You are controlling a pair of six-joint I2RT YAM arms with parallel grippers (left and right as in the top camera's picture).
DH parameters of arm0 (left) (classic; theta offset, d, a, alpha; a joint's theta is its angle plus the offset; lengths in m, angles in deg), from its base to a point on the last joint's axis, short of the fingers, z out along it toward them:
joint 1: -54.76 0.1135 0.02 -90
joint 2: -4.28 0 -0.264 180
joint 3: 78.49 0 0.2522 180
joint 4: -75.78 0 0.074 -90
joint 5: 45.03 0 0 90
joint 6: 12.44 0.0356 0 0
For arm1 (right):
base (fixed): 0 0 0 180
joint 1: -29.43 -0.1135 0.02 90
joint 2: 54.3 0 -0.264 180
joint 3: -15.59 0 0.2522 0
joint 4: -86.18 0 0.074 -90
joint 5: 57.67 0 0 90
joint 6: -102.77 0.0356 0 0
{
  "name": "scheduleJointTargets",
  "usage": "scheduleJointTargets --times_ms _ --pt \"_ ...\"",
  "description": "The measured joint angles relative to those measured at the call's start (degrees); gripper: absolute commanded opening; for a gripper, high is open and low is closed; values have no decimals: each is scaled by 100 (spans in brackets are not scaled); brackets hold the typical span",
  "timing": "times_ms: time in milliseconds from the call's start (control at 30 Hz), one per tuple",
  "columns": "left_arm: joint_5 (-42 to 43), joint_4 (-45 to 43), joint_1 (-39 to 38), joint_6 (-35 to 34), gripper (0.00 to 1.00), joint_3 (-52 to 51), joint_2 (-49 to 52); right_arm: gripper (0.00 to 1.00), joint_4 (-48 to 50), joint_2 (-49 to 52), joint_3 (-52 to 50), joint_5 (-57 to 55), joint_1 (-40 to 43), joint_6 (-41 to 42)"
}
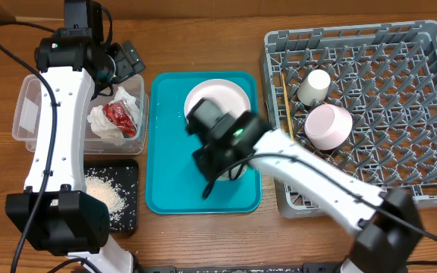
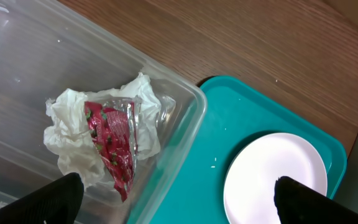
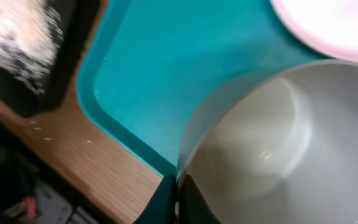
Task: Sort waste into correct bins and load items into the dishwasher
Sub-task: 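Lift the small white bowl with the right gripper and carry it into the rack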
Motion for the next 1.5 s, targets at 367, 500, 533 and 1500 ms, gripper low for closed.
scheduleJointTargets --times_ms 367,500,533,1500 --pt "0 0 0 0 100 0 0 4 -1204 -682 22 1923 1615 -890" --pt "-2 0 0 0 100 0 0 4 -1751 -837 22 2507 2271 -1410" --pt "0 0 0 0 100 0 0 4 -1891 -874 22 2649 2446 -1582" --pt "0 0 0 0 100 0 0 4 -3477 -1049 -1414 5141 7473 -4730"
